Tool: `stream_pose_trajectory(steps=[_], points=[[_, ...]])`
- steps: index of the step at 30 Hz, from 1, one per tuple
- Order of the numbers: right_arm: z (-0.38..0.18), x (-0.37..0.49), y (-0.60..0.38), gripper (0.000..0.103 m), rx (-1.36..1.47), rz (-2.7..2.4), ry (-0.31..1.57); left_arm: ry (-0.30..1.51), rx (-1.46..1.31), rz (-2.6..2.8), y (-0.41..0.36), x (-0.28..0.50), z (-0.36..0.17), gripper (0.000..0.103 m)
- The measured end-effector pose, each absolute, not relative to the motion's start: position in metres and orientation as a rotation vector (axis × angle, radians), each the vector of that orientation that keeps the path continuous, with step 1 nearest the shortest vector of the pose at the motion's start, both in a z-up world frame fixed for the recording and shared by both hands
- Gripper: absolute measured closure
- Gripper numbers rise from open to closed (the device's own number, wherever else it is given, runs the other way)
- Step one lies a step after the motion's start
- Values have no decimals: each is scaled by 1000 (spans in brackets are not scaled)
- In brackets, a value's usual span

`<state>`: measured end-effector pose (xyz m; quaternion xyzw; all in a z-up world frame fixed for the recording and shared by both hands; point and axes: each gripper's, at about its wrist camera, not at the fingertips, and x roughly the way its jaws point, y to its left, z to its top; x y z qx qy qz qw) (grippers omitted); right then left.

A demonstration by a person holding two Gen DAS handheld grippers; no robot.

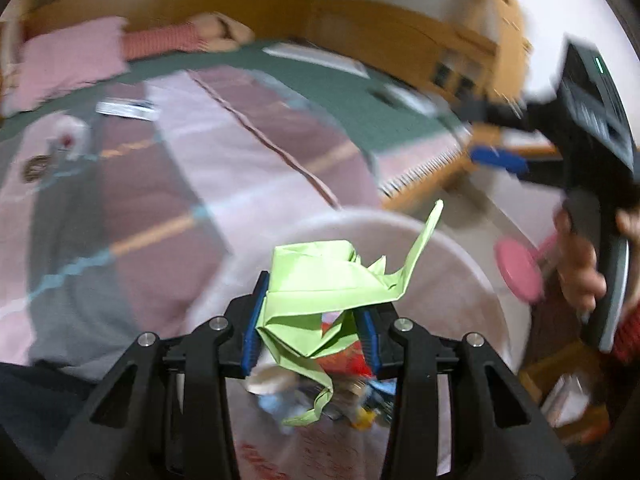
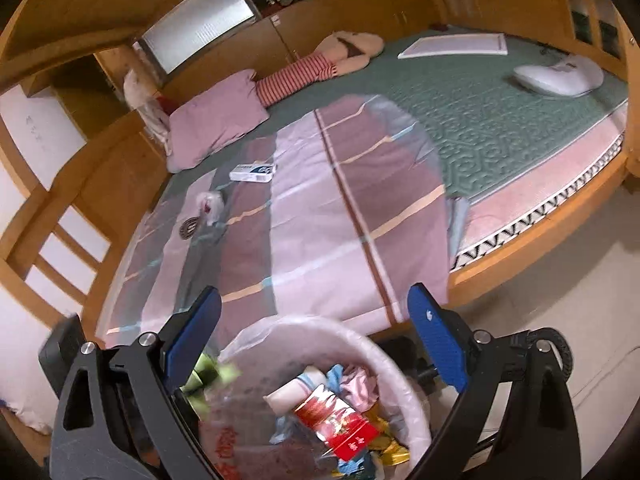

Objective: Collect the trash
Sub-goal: 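Carry the red box and green frog over the basket and open both tools, then move both tools back over the bed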

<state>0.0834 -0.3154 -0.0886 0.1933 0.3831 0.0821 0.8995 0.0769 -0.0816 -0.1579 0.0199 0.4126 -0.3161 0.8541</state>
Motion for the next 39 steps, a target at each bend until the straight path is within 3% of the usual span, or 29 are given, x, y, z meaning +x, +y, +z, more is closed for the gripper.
stream_pose_trajectory(steps=[4, 6, 9, 11, 22, 32, 39], points=[[-96, 86, -315, 11, 420, 180, 807, 892, 133, -760, -106, 62, -172, 58], [-99, 85, -314, 11, 434, 185, 815, 885, 171, -775, -113, 56, -174, 47], [-103, 88, -310, 11, 439, 193, 825, 855, 186, -766, -114, 51, -172, 21], [-104, 88, -309, 11, 438, 194, 828, 843, 156, -737, -108, 55, -170, 15], [-108, 94, -302, 11, 431, 179, 835, 796, -42, -517, -53, 89, -152, 10], [-104, 145, -249, 11, 325, 233, 868, 773, -93, 31, 46, 188, -145, 6], [-103, 220, -187, 11, 259, 309, 893, 855, -408, 355, 138, 231, -171, 6]])
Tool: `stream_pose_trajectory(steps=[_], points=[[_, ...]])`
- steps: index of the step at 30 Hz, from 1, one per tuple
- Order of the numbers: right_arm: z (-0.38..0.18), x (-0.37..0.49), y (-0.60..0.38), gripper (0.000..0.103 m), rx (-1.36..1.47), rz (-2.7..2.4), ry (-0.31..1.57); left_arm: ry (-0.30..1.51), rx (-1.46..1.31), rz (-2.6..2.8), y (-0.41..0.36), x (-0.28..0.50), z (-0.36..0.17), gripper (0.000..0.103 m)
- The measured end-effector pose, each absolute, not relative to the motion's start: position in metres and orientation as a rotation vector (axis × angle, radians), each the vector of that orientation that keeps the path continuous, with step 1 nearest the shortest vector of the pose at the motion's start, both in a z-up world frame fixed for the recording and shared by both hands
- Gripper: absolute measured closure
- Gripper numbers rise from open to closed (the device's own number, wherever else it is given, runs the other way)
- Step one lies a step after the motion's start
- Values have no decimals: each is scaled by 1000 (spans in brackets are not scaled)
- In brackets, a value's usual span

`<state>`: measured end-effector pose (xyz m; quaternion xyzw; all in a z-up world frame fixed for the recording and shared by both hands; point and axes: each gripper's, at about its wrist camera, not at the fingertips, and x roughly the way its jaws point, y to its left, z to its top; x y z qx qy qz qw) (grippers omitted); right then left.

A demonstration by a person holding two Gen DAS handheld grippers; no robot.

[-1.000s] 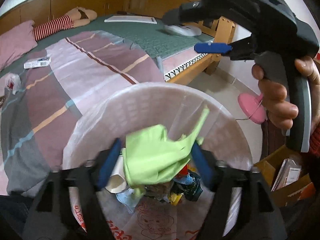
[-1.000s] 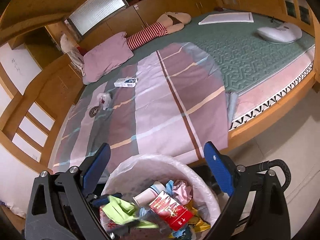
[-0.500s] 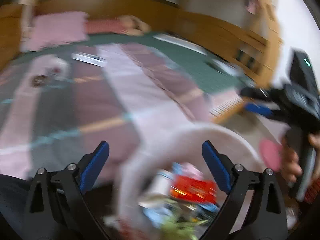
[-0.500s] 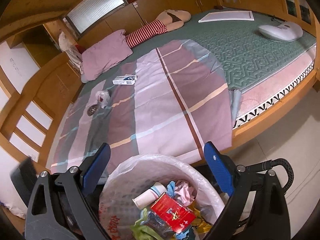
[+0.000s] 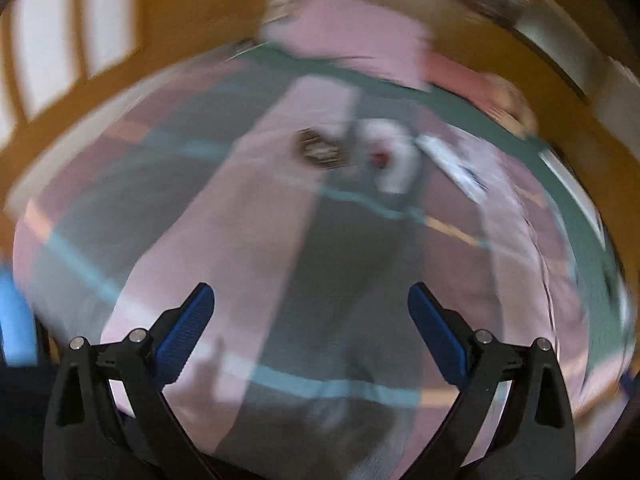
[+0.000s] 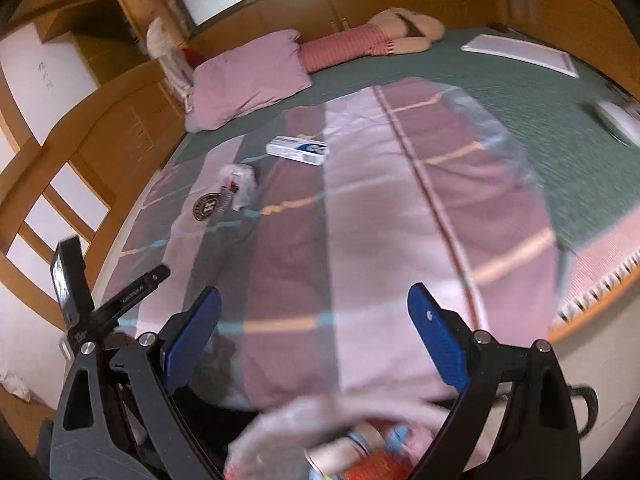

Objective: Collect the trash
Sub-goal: 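Move both tools back over the bed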

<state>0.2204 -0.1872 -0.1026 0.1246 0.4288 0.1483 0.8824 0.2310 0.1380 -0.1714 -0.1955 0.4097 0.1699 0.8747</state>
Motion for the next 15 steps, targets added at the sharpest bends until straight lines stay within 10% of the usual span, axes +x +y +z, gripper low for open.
stream_pose_trajectory(steps=[15], points=[[-169, 443, 18, 11, 3, 354, 979, 872, -672, 326, 151, 218, -194, 4]])
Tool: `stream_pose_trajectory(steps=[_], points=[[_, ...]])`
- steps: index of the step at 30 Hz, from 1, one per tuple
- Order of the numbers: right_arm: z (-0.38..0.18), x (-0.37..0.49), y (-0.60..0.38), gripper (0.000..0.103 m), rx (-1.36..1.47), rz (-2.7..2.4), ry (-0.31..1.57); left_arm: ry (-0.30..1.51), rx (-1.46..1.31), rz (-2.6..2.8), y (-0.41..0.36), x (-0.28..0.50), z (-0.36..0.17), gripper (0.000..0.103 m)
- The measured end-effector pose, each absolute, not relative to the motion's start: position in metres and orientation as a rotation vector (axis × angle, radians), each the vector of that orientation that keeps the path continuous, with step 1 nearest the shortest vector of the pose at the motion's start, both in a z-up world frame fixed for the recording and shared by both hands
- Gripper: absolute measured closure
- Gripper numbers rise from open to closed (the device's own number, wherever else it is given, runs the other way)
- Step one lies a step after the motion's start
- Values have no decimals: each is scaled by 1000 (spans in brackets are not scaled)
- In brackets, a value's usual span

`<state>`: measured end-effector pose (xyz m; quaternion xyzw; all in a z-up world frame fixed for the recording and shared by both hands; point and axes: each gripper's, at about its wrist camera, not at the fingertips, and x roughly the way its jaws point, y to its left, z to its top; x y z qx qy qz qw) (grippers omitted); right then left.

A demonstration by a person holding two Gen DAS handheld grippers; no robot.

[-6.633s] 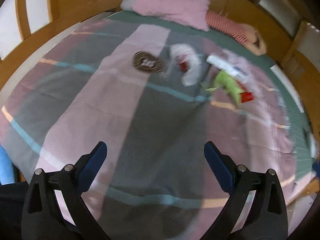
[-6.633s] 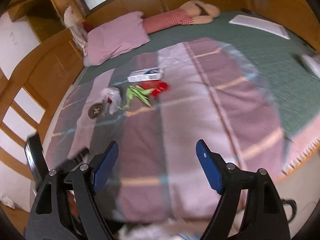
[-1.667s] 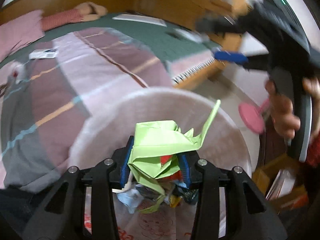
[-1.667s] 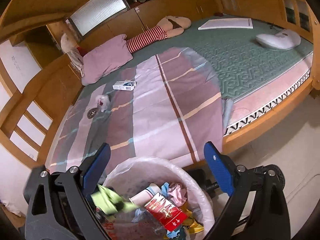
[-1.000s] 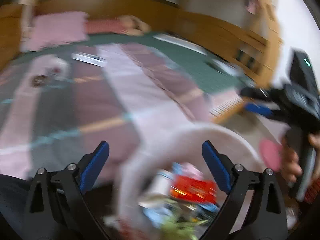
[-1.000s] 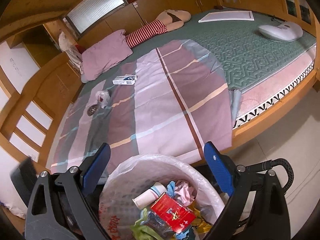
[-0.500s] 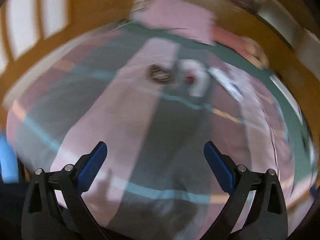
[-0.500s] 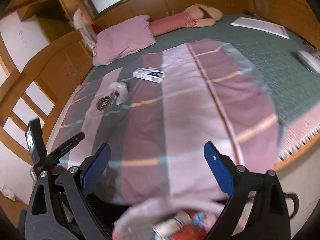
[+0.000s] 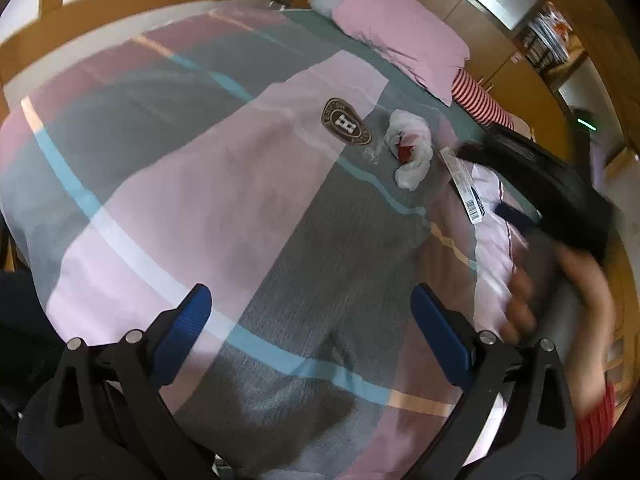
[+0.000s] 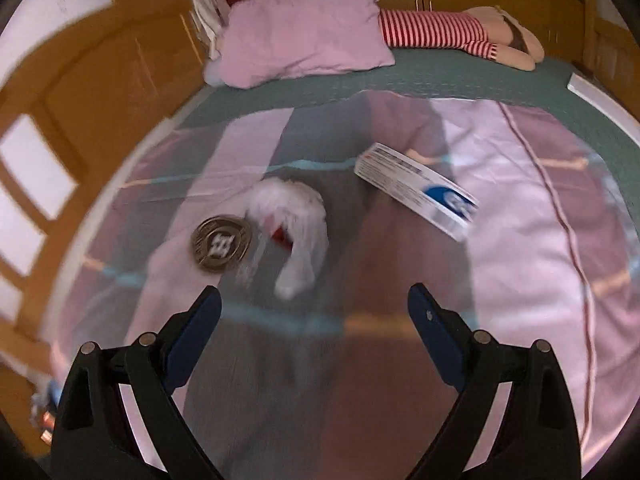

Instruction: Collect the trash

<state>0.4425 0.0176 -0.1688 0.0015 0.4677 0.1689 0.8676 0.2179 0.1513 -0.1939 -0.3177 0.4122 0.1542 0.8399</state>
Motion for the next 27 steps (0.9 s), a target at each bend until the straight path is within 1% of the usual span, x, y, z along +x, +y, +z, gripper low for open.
stream_pose_trajectory(steps=[3, 6, 8, 9, 10, 11, 12, 15, 18, 22, 27], points=[[-194, 479, 46, 11, -49, 297, 1028, 863, -692, 344, 154, 219, -195, 4], [-209, 497, 70, 11, -138, 258, 997, 865, -719, 343, 157, 220, -197, 4], [-214, 501, 85, 11, -218, 246, 936, 858, -749, 345, 162, 217, -198, 4], [-216, 502, 92, 12, -254, 249, 906, 851, -765, 353, 165, 215, -198, 4], [-217, 502, 95, 16, -268, 257, 899, 843, -783, 362, 167, 214, -198, 4], [-220, 502, 101, 36, -276, 296, 914, 836, -800, 369, 169, 212, -198, 4], [-223, 502, 103, 61, -268, 337, 946, 833, -807, 371, 170, 211, -198, 4], [-219, 491, 106, 81, -269, 386, 969, 833, -804, 369, 168, 209, -197, 4], [-201, 473, 96, 84, -205, 480, 992, 822, -805, 375, 167, 208, -196, 4], [-169, 435, 65, 84, -130, 611, 1014, 806, -821, 391, 169, 204, -196, 4], [-151, 389, 35, 84, -101, 744, 1073, 766, -851, 407, 174, 196, -194, 4]])
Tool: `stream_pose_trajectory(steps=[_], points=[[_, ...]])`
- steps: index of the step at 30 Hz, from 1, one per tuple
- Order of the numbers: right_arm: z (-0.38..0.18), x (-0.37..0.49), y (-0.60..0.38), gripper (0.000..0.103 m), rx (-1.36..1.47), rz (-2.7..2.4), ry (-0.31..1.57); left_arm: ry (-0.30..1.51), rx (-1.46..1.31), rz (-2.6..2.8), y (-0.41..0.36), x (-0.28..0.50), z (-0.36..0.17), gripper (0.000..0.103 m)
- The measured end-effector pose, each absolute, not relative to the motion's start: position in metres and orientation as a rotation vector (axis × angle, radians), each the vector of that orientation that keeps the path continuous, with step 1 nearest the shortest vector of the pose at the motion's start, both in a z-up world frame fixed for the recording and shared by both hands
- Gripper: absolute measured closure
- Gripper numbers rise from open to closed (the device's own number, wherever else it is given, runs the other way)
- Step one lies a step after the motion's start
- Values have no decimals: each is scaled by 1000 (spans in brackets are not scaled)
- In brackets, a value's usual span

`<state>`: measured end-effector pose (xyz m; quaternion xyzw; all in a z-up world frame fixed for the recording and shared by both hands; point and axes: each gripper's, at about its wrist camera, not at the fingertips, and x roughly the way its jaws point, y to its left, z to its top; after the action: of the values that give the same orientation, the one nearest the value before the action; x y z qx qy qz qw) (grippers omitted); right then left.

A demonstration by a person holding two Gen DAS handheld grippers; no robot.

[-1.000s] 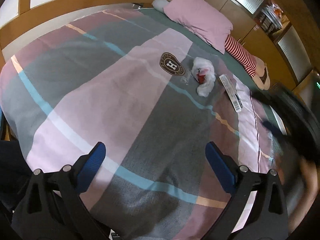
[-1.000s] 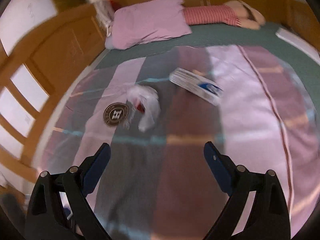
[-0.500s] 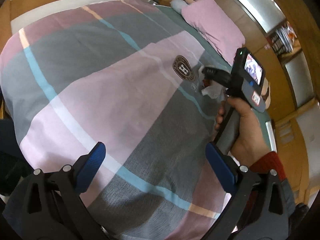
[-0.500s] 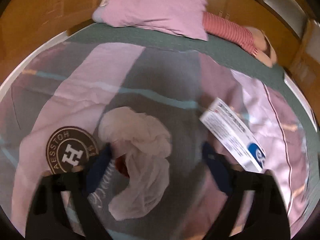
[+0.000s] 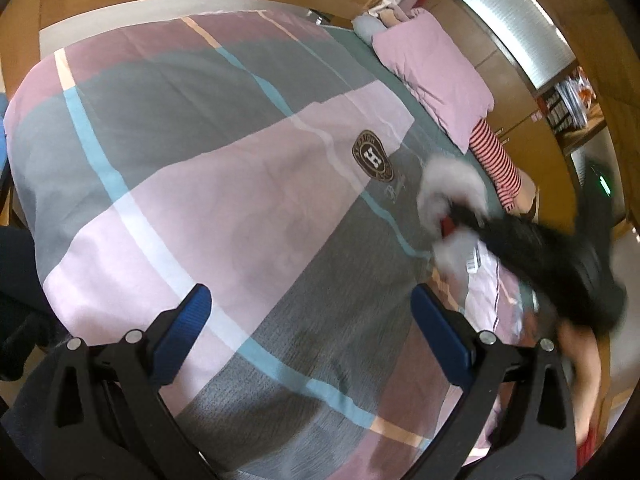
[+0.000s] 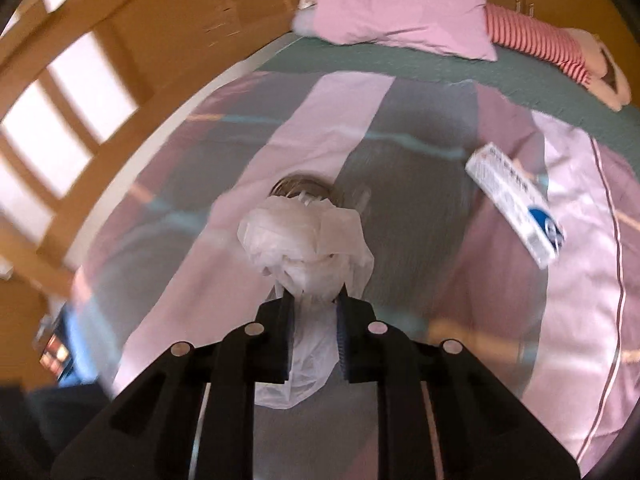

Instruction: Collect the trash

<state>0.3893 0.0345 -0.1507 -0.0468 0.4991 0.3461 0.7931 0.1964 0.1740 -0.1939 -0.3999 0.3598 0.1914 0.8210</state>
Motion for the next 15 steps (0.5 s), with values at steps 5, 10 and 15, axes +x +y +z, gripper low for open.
stream_pose_trajectory(steps=[5, 10, 15], points=[[-150, 348, 12, 84, -87, 878, 1174, 752, -860, 417, 176, 194, -193, 4], [-156, 336, 5, 58, -175, 909, 1197, 768, -869, 408, 176, 195, -195, 4], [-138, 409, -32, 23, 47, 612, 1003, 782, -867, 398, 175, 197, -197, 4]])
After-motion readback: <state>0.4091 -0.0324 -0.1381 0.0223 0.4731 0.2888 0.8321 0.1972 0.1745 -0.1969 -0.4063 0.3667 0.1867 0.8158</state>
